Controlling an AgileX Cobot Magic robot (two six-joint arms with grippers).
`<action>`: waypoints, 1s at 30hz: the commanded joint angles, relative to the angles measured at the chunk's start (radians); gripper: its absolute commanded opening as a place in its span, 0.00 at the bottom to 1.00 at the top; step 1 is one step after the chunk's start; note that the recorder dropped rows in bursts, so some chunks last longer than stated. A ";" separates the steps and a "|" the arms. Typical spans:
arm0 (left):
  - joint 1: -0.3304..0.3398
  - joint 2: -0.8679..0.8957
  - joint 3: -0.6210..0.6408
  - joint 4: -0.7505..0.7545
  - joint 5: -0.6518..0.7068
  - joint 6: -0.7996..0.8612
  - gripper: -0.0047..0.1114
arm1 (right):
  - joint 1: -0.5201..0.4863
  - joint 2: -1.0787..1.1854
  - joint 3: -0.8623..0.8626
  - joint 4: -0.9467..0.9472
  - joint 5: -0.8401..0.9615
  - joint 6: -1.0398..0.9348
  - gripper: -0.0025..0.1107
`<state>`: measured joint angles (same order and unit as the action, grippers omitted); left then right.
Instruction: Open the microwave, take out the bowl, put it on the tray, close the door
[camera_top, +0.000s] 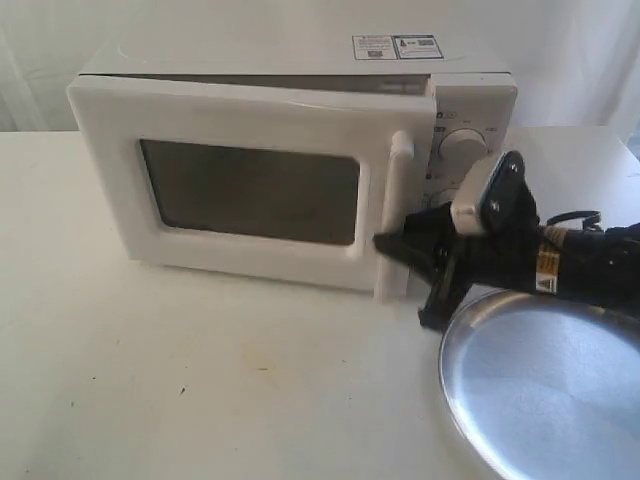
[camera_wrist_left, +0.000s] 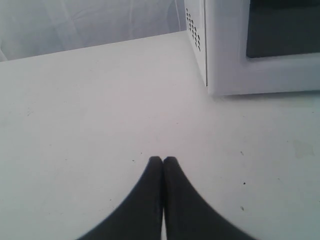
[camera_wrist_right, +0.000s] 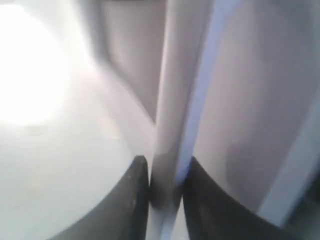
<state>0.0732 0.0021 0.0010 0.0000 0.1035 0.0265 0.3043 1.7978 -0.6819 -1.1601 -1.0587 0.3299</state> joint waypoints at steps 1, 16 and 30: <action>-0.004 -0.002 -0.001 0.000 -0.003 0.000 0.04 | 0.044 -0.041 0.009 -0.303 -0.162 -0.008 0.02; -0.004 -0.002 -0.001 0.000 -0.003 0.000 0.04 | 0.011 -0.082 0.032 -0.277 -0.162 0.068 0.02; -0.004 -0.002 -0.001 0.000 -0.003 0.000 0.04 | -0.135 -0.418 0.283 -0.182 -0.162 0.150 0.02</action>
<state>0.0732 0.0021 0.0010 0.0000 0.1015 0.0282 0.1794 1.4545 -0.4401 -1.3553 -1.1999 0.4698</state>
